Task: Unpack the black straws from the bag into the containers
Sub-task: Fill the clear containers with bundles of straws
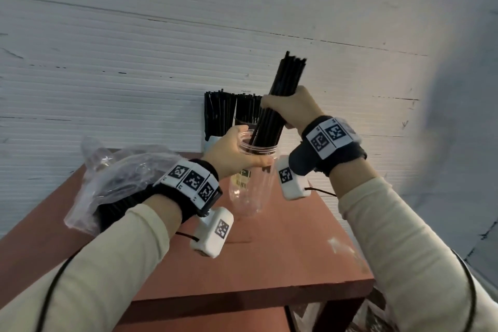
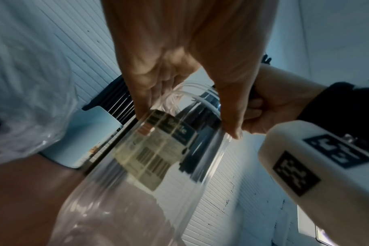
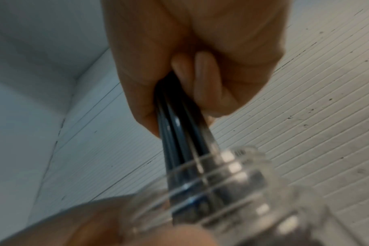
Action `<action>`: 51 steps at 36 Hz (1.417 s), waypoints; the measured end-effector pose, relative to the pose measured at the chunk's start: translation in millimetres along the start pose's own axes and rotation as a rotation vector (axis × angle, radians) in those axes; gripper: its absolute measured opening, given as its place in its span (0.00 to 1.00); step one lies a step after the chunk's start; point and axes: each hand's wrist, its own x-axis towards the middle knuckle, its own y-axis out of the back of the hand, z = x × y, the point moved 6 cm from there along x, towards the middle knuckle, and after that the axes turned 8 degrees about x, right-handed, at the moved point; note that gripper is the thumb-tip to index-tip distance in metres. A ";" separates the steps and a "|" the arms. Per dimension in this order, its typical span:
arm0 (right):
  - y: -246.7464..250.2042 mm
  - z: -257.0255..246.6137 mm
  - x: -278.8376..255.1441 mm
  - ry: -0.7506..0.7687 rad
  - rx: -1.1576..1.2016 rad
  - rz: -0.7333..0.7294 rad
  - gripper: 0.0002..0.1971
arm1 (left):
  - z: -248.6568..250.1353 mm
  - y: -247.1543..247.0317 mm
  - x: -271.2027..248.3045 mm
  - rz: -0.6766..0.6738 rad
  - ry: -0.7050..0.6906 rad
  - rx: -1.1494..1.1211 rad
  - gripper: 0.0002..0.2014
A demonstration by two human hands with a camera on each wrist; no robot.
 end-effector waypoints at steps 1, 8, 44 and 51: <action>-5.6 4.6 0.4 -0.025 -0.020 -0.046 0.12 | -0.1 0.1 -0.7 0.008 -0.004 0.005 0.50; -32.2 21.8 -7.9 -0.075 -0.351 -0.352 0.15 | -0.7 -0.7 0.3 0.006 -0.024 -0.019 0.42; -156.7 -14.0 -106.5 0.333 -0.338 -0.557 0.10 | -62.1 148.7 -98.3 0.126 0.051 0.513 0.08; -224.0 24.3 -120.2 0.203 -0.711 -0.894 0.20 | -87.4 150.2 -117.6 -0.011 0.129 0.598 0.24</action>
